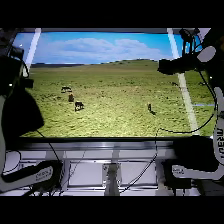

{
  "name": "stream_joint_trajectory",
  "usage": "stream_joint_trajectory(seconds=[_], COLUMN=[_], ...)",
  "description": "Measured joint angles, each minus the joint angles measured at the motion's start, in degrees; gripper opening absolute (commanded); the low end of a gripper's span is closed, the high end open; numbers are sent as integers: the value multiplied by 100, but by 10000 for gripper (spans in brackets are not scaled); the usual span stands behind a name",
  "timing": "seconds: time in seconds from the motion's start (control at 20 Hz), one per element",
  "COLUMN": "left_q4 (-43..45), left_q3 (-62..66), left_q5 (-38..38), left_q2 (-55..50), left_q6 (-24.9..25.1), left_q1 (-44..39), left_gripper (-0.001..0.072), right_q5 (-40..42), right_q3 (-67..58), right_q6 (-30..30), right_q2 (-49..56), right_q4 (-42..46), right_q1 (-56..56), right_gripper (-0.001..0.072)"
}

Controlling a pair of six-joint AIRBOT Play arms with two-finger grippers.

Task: Fold the clothes and pants, and hang the long-sleeved shirts on hangers.

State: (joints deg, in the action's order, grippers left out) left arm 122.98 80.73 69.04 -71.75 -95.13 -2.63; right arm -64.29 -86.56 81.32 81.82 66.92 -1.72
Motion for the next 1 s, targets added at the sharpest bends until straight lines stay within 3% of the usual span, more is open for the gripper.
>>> stream_joint_trajectory(seconds=[0.2,0.4,0.9,0.95,1.0], left_q4=[-911,-1530,-3652,-3738,-3779], left_q3=[579,855,951,951,951], left_q5=[-1902,-3515,-4769,-4826,-4865], left_q2=[1025,1152,-1408,-1646,-1834], left_q6=[-313,-590,-872,-883,-874], left_q1=[-1126,-2184,-4631,-4903,-5136], left_gripper=[2,2,6,73,240], right_q5=[271,828,1019,1005,1001], right_q3=[2,-24,-424,-433,-439], right_q6=[98,584,1176,1193,1211], right_q2=[-7,-107,-245,-247,-247], right_q4=[7,125,643,662,671], right_q1=[-13,-173,-1668,-1829,-1967], right_gripper=[13,12,24,63,221])
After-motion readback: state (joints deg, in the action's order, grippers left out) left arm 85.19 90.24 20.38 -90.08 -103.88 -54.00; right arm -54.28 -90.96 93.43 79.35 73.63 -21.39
